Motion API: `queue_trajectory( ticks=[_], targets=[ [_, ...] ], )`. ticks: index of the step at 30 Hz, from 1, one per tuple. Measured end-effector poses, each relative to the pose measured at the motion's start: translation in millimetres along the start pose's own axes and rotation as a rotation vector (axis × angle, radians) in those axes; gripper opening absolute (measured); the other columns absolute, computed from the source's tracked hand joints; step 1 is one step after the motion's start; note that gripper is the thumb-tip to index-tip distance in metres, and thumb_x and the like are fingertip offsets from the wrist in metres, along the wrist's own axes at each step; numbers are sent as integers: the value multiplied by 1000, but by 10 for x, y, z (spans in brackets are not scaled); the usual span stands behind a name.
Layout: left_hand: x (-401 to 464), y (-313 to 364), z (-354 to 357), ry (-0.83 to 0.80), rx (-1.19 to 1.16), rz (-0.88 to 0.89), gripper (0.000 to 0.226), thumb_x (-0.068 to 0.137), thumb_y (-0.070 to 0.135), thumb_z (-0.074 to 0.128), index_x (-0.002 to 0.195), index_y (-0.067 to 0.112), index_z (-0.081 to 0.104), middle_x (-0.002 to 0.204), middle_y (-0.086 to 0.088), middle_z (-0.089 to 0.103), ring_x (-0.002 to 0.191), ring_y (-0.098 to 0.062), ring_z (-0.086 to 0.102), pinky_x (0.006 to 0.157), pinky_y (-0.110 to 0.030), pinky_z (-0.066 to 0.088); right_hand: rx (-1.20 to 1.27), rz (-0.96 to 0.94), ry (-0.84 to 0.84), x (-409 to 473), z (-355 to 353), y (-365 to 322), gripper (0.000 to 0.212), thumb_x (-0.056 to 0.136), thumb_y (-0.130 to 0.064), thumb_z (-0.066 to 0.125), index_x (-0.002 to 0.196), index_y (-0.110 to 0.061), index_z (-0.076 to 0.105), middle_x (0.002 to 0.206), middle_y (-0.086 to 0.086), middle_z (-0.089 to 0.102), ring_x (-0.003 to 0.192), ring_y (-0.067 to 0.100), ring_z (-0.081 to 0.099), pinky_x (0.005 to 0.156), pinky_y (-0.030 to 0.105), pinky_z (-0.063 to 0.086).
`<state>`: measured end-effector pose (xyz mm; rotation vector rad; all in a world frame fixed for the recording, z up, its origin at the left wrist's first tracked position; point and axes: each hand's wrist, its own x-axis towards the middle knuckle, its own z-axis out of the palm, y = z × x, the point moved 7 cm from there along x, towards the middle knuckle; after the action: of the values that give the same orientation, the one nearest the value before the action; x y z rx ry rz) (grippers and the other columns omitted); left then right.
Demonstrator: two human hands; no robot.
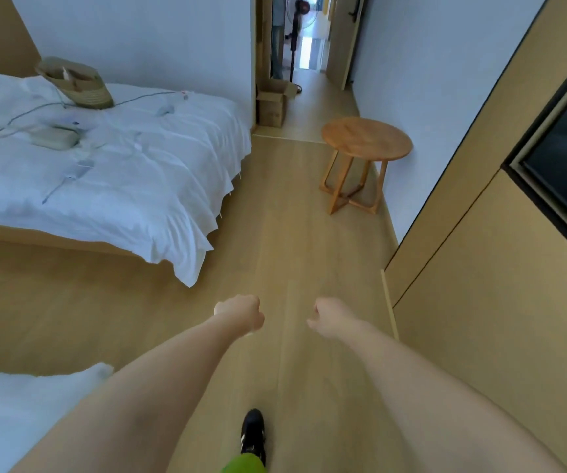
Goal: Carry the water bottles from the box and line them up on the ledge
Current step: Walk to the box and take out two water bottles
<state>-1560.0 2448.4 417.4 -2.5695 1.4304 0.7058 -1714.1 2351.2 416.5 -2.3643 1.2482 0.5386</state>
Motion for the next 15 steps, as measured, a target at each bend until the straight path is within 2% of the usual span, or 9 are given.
queue_trajectory(
  ticks=[7, 12, 15],
  targets=[
    [1385, -94, -1026, 20, -1, 42, 27, 94, 22, 38, 109, 13, 59, 95, -1, 57, 82, -21, 54, 70, -29, 40, 16, 43, 50, 1212, -1037, -212, 42, 98, -42, 52, 129, -13, 55, 132, 9, 58, 122, 27, 55, 96, 36, 47],
    [2173, -102, -1282, -44, 4, 62, 27, 93, 21, 39, 110, 12, 58, 94, -2, 57, 82, -22, 54, 71, -30, 42, 0, 58, 4, 1945, -1379, -220, 43, 98, -41, 52, 130, -14, 53, 134, 9, 57, 125, 26, 54, 98, 36, 46],
    [2733, -79, -1447, -64, 14, 63, 28, 93, 21, 39, 111, 12, 59, 94, -1, 57, 82, -21, 55, 71, -29, 42, -18, 41, -45, 2469, -1577, -221, 41, 99, -41, 50, 129, -13, 53, 128, 8, 59, 117, 26, 58, 94, 36, 49]
  ],
)
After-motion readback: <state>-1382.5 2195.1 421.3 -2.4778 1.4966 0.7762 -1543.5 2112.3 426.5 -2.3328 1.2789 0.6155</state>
